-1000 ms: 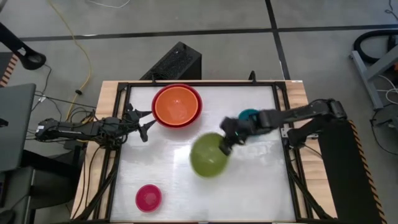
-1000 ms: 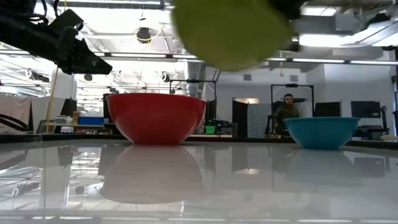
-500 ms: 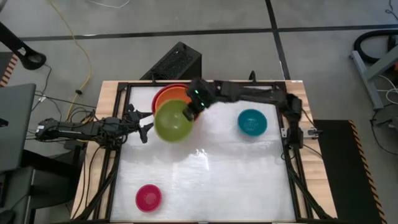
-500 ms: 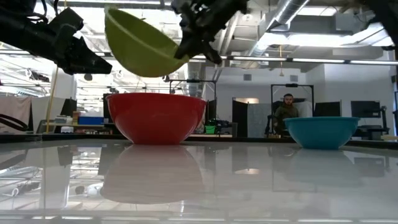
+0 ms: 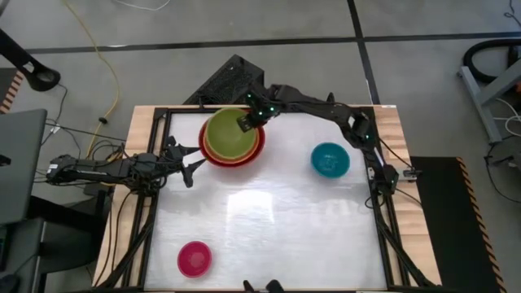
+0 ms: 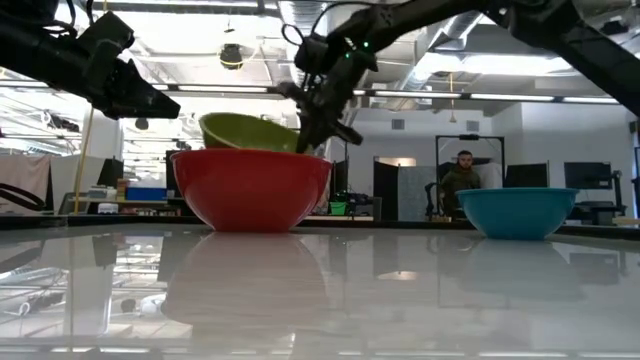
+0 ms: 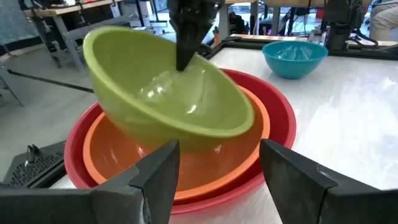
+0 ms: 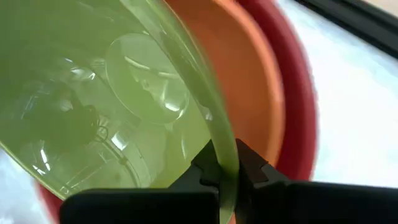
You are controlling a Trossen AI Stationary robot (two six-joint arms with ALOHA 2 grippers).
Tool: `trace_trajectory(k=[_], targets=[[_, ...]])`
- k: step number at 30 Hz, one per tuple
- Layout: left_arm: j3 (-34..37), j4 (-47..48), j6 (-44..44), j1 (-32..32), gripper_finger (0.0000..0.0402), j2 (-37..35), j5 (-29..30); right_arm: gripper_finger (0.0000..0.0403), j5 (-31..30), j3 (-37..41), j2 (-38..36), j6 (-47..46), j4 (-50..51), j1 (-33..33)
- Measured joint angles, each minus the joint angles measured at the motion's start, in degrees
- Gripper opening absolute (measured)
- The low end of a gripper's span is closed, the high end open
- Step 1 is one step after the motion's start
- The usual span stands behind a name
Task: Nest bowls inside each other
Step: Stack the green bowl on top of the orange bowl
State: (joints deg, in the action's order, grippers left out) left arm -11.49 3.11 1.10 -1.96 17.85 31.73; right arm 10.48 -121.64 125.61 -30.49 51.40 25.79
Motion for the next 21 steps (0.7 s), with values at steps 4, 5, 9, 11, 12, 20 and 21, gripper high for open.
trace_trajectory(k=[4,5,9,11,12,20,21], targets=[[0.00,0.00,0.00,0.00,0.0213,0.00,0.02,0.0023,0.48,0.04,0.48,0.36,0.45,-0.07],[0.00,0.00,0.00,0.00,0.0213,0.00,0.02,0.0023,0.58,0.04,0.44,0.36,0.48,-0.13],[0.00,0.00,0.00,0.00,0.0213,0.00,0.04,0.0023,0.36,0.02,0.37,0.38,1.15,-0.21],[0.00,0.00,0.00,0.00,0.0213,0.00,0.04,0.0024,0.17,0.02,0.37,0.46,1.09,-0.12],[0.00,0.00,0.01,0.00,0.0213,0.00,0.04,0.0028,0.06,0.02,0.37,0.59,1.03,-0.08],[0.00,-0.09,0.08,0.00,0.0213,0.00,0.03,0.0116,-4.33,0.02,0.37,2.11,0.85,-1.41],[0.00,-0.10,0.09,0.00,0.0213,0.00,-0.01,0.0125,-4.33,0.02,0.37,2.11,0.76,-1.43]])
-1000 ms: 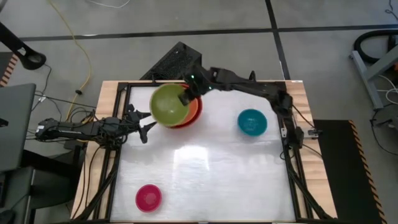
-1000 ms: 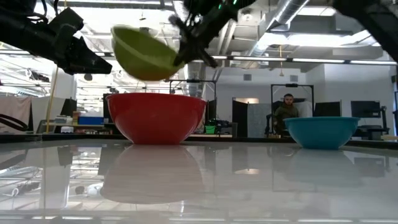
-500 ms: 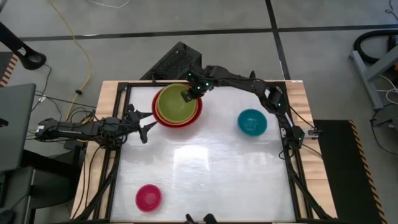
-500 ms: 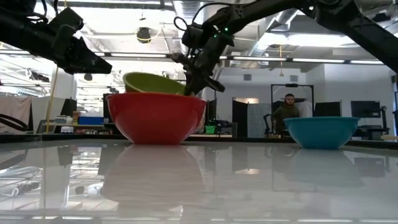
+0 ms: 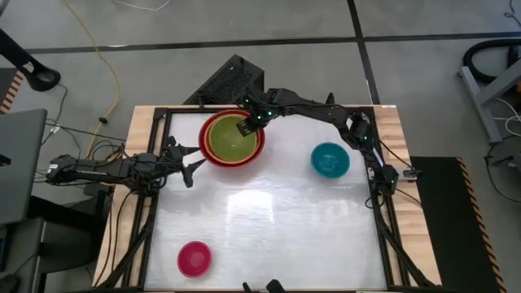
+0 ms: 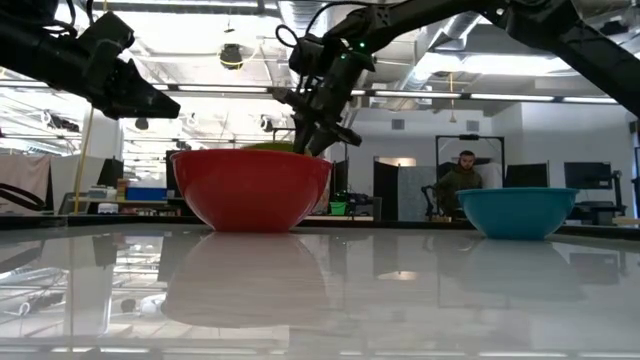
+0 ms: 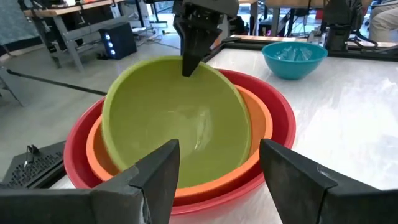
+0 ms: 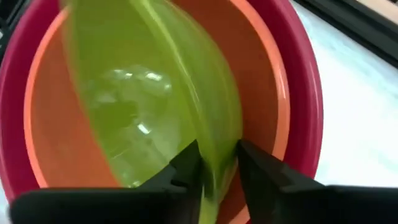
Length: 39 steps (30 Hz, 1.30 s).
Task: Nest bowls inside each other
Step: Stack the green bowl on top of the orange bowl
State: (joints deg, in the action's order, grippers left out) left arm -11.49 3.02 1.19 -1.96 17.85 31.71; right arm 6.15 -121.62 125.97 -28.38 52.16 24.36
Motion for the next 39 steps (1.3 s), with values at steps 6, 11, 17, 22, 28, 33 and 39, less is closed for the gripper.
trace_trajectory(k=[6,11,17,22,28,33,39], targets=[[0.00,-0.02,0.11,0.00,0.0213,0.00,-0.93,0.0171,-0.11,0.00,-0.24,1.39,-0.13,0.66],[0.00,0.01,0.11,0.00,0.0213,0.00,-0.91,0.0189,-0.21,-2.51,-0.42,2.19,1.41,1.49],[0.00,0.05,0.11,0.00,0.0213,-0.01,-0.93,0.0184,-1.71,-8.88,-0.43,5.01,5.09,1.66],[0.00,0.08,0.11,0.00,0.0213,-0.02,-0.93,0.0118,-1.73,-8.58,-0.31,6.81,5.25,1.28],[0.00,0.08,0.12,0.00,0.0213,0.00,-0.93,0.0017,-7.72,-4.98,-0.54,9.51,7.19,0.02],[0.00,0.12,-0.03,0.00,0.0213,0.00,-0.95,0.0011,-10.04,-4.96,-3.31,10.08,19.45,-1.30],[0.00,0.12,-0.07,0.00,0.0213,0.00,-0.95,0.0003,-10.61,-2.33,-6.11,11.04,8.40,-2.31]])
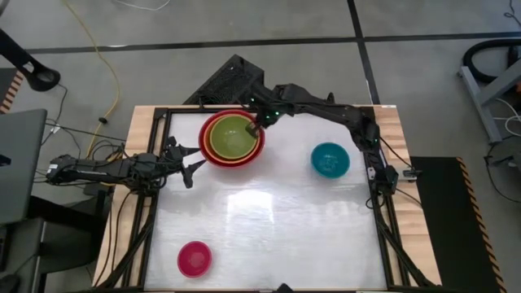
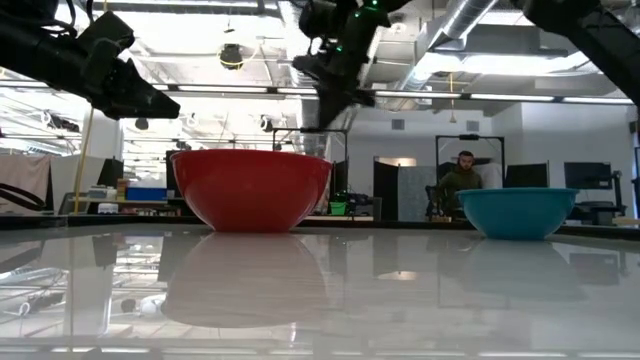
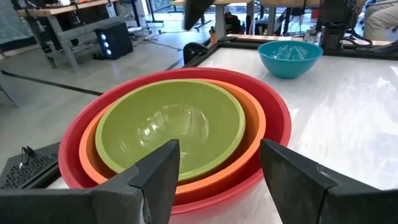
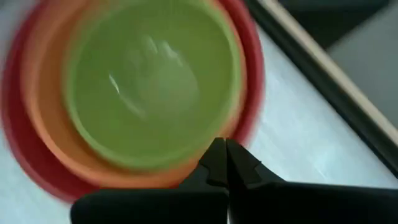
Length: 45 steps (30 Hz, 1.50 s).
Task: Nest bowls inside each other
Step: Stack the green bowl on top of the orange bowl, then stack the blue bowl on top of the green bowl
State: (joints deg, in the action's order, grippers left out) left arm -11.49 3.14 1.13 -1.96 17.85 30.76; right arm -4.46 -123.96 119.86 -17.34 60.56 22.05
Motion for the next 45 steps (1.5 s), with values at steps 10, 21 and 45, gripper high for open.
trace_trajectory(k=[10,21,45], targets=[[0.00,0.00,0.29,0.00,0.0213,0.00,0.02,0.0001,-7.48,8.42,4.33,-0.79,-16.75,-3.56],[0.00,-0.02,1.03,0.00,0.0213,0.09,0.00,0.0001,-15.14,8.70,5.07,-0.60,-18.55,-3.45],[0.00,0.12,0.61,0.00,0.0213,0.11,0.01,0.0003,-14.79,11.40,-5.84,-0.16,-10.12,-3.64]])
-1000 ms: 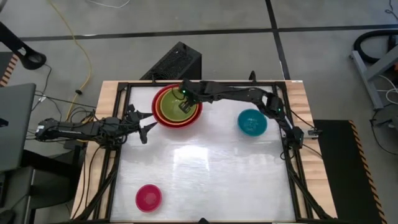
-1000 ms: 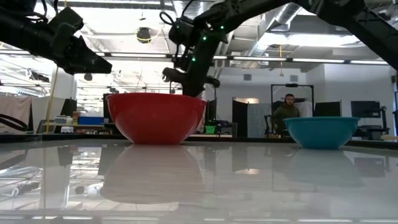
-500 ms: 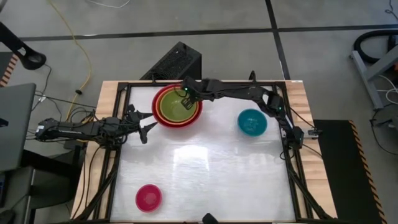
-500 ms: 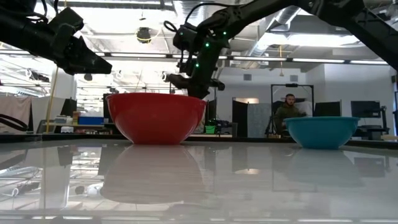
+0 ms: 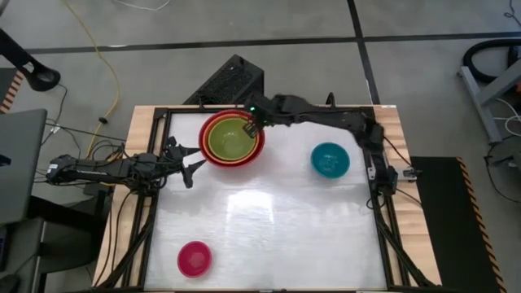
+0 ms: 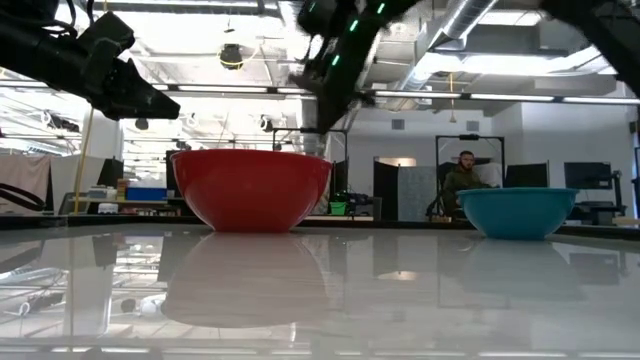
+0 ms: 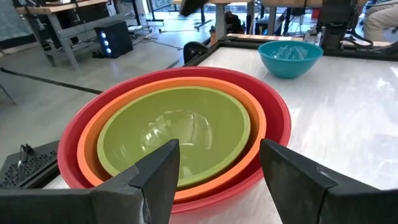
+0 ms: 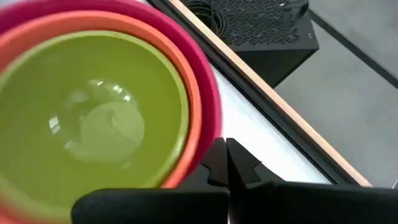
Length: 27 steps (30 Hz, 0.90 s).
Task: Nest bowls inside each other
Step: Stack the blue bowl on top of the green bowl
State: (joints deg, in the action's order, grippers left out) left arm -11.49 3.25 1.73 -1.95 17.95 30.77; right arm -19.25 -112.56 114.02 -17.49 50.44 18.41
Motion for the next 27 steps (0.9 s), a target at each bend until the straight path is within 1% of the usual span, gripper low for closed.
trace_trajectory(k=[3,5,7,10,13,15,18,21,24,27], targets=[[0.00,0.10,-0.02,0.00,0.0213,0.00,-0.03,0.0003,1.32,3.05,-6.31,-0.24,4.00,-0.58],[0.00,0.10,-0.13,0.02,0.0213,-0.02,-0.07,0.0003,2.98,7.85,-11.37,-1.87,5.10,-0.93],[0.00,0.12,-0.47,0.01,0.0213,-0.01,-0.07,0.0003,4.95,14.72,-17.33,-4.63,5.81,-0.93],[0.00,0.19,-0.48,0.02,0.0213,-0.02,-0.10,0.0003,7.11,27.44,-27.27,-11.37,6.05,-1.70],[0.00,0.27,-0.48,0.00,0.0213,-0.02,-0.12,0.0011,7.26,39.73,-35.80,-20.70,7.37,-4.01],[0.00,0.28,-0.48,0.01,0.0213,-0.01,-0.10,0.0023,7.30,46.06,-40.50,-26.64,8.27,-5.41],[0.00,0.27,-0.46,0.00,0.0213,-0.01,-0.06,0.0058,7.21,52.58,-47.11,-34.16,9.96,-6.50],[0.00,0.23,-0.13,0.00,0.0213,0.00,-0.05,0.0104,7.13,56.05,-51.47,-38.65,12.60,-6.48],[-0.01,-0.13,0.09,0.00,0.0213,0.00,-0.05,0.0156,6.19,58.05,-53.93,-41.81,17.17,-6.37],[0.00,-0.14,0.75,0.02,0.0213,-0.01,-0.03,0.0208,5.77,60.84,-54.53,-43.83,20.03,-6.32]])
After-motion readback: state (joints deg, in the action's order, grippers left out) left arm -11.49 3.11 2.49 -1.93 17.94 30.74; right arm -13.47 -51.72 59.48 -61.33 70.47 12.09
